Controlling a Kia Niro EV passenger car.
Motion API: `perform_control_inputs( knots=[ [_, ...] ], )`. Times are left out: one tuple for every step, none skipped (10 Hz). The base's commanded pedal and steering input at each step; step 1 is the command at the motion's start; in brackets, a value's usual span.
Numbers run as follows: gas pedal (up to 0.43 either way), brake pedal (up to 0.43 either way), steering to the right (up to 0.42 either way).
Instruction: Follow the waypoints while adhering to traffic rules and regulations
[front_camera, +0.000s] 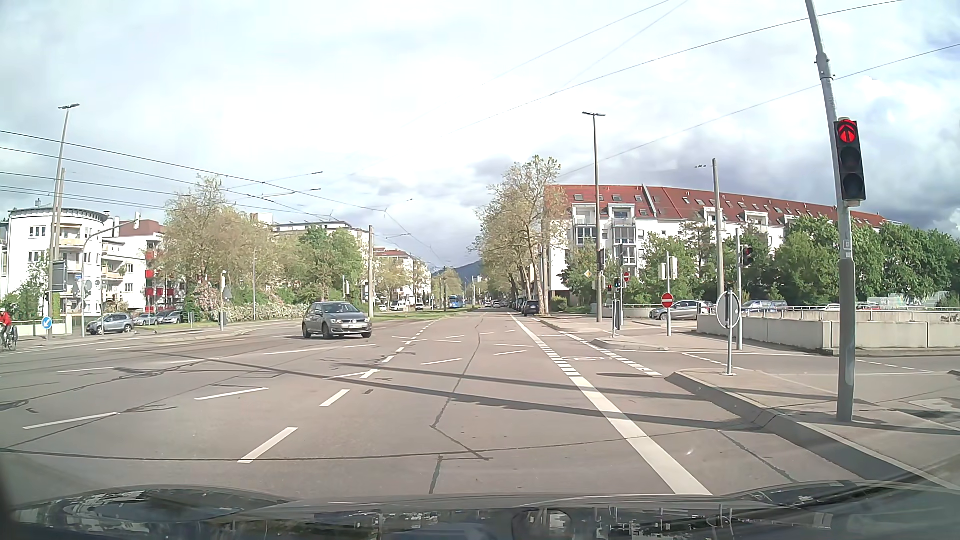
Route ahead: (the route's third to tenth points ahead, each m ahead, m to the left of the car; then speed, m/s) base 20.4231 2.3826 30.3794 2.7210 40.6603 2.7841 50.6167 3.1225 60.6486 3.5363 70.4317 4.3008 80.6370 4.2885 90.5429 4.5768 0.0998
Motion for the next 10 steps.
perform_control_inputs(
  knots=[
    [0.000,0.146,-0.003],
    [0.000,0.146,-0.003],
    [0.000,0.146,-0.003],
    [0.000,0.152,-0.003],
    [0.000,0.152,-0.003],
    [0.000,0.152,-0.003],
    [0.000,0.146,-0.003],
    [0.000,0.152,-0.003],
    [0.000,0.152,-0.003],
    [0.000,0.152,-0.003]
  ],
)
